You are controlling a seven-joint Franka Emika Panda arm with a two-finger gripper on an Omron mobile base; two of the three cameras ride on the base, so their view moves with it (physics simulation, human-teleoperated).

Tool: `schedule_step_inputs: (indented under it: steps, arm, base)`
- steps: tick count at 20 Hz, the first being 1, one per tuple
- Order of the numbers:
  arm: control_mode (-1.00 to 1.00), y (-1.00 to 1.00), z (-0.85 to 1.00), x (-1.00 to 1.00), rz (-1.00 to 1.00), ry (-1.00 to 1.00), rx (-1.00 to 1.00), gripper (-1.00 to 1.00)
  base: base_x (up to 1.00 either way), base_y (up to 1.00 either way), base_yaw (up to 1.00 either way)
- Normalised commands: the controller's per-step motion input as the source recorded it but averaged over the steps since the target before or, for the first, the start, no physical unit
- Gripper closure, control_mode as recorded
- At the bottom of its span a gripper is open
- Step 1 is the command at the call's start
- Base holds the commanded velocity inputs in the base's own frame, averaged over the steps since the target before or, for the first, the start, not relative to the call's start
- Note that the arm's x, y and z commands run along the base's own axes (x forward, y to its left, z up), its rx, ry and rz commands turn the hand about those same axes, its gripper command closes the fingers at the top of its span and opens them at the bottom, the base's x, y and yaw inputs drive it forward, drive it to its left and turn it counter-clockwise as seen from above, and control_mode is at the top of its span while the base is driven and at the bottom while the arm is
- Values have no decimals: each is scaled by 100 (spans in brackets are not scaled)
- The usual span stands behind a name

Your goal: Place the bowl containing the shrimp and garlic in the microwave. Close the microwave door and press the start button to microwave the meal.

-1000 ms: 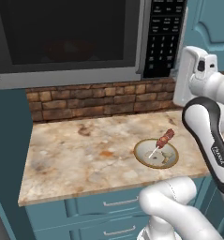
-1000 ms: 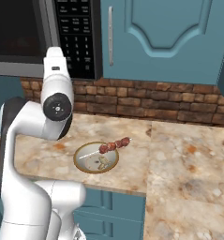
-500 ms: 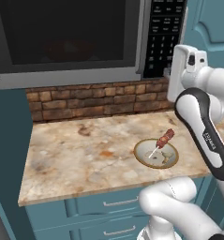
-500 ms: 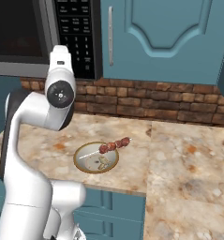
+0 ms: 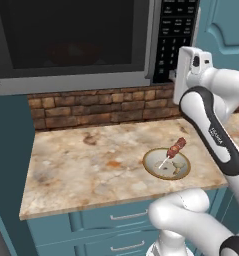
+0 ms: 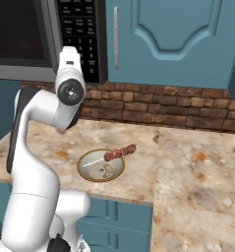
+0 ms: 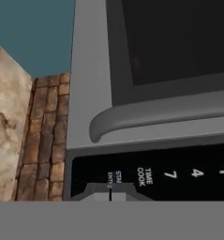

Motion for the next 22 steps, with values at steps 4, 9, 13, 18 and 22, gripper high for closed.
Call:
schedule_step_inputs:
  steps: [4,9,13,18,22]
  arm:
    - [-100,11,-15,34,-2,0,0,100]
    - [-100,17,-6,38,-6,0,0,100]
    - [-100,8,0,44,-11,0,0,100]
    - [-100,0,-1,52,-15,0,0,100]
    - [-100,-6,-1,56,-17,3,-1,100]
  base:
    - [0,0,0]
    - [0,0,0]
    - [0,0,0]
    - [0,0,0]
    - [0,0,0]
